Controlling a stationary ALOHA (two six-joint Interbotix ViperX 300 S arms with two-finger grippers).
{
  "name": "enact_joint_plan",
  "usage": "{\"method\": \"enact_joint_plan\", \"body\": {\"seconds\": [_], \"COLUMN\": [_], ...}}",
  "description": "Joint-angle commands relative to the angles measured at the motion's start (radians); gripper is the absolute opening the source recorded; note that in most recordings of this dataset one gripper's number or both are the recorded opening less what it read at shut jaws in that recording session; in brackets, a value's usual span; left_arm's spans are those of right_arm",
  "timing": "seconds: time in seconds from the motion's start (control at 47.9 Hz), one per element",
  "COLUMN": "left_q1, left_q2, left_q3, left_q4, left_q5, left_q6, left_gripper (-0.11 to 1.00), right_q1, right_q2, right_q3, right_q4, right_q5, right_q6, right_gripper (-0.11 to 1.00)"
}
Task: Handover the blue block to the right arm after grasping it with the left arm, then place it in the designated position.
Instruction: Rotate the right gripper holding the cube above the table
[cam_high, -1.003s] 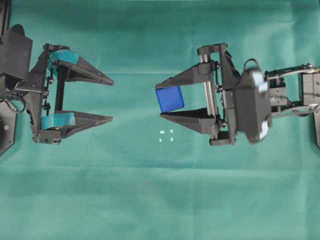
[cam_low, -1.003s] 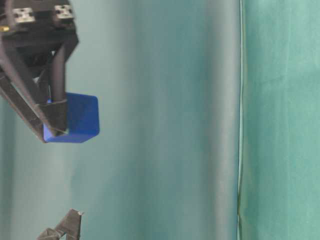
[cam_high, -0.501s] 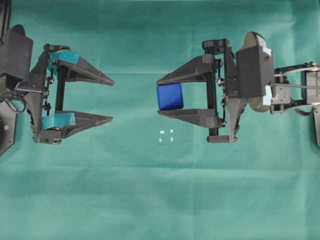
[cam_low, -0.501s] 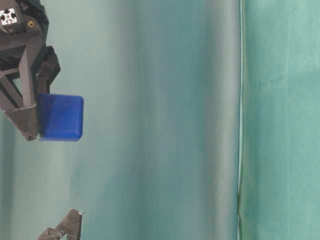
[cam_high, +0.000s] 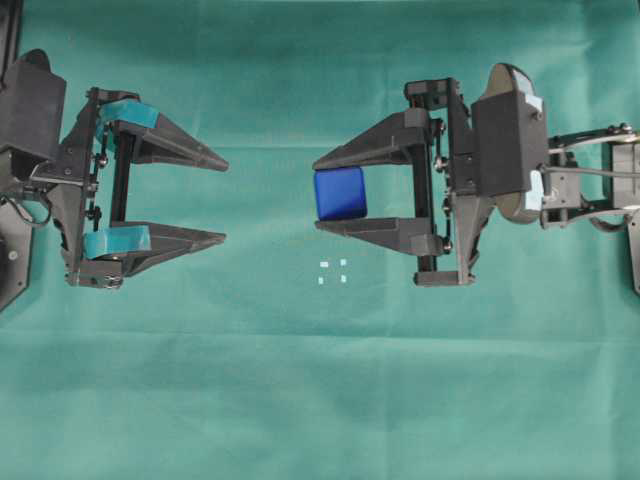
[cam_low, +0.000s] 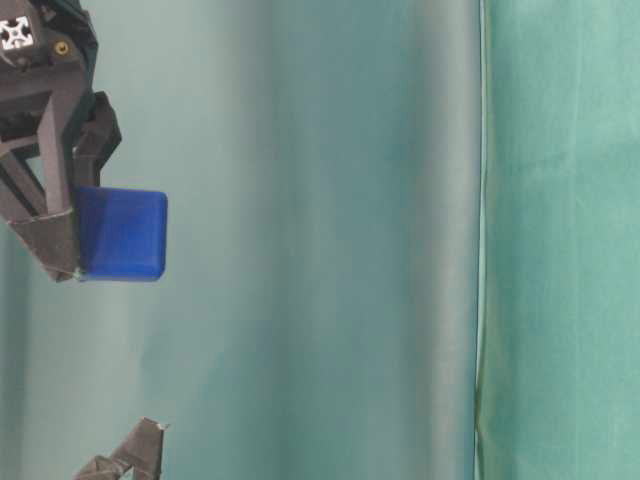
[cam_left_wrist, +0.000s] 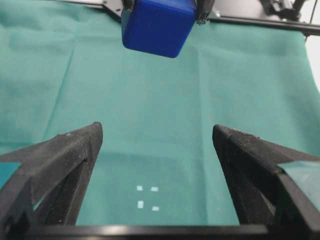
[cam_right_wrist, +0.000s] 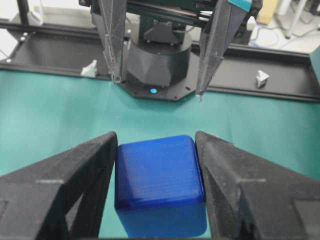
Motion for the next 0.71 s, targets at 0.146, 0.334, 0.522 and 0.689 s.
{"method": "enact_joint_plan", "body": {"seconds": [0.146, 0.334, 0.522, 0.689], "left_q1": [0.0, -0.002, 0.0, 0.0], "left_q2": [-0.003, -0.003, -0.003, -0.003], "left_q3": [-0.026, -0.026, -0.026, -0.026], "left_q4": [0.0, 0.002, 0.0, 0.002], "left_q5": [-0.009, -0.009, -0.009, -0.009], "left_q6": [0.002, 0.002, 0.002, 0.002], "left_gripper": [1.0, 1.0, 1.0, 1.0], "right_q1": [0.002, 0.002, 0.003, 0.002], "right_q2": [-0.021, -0.021, -0.021, -0.021], "right_q3": [-0.031, -0.029, -0.031, -0.029], "right_q4": [0.005, 0.005, 0.005, 0.005], "right_q5": [0.002, 0.002, 0.011, 0.009], "right_q6": [0.005, 0.006, 0.008, 0.008], "right_gripper": [0.55, 0.55, 0.55, 0.55]}}
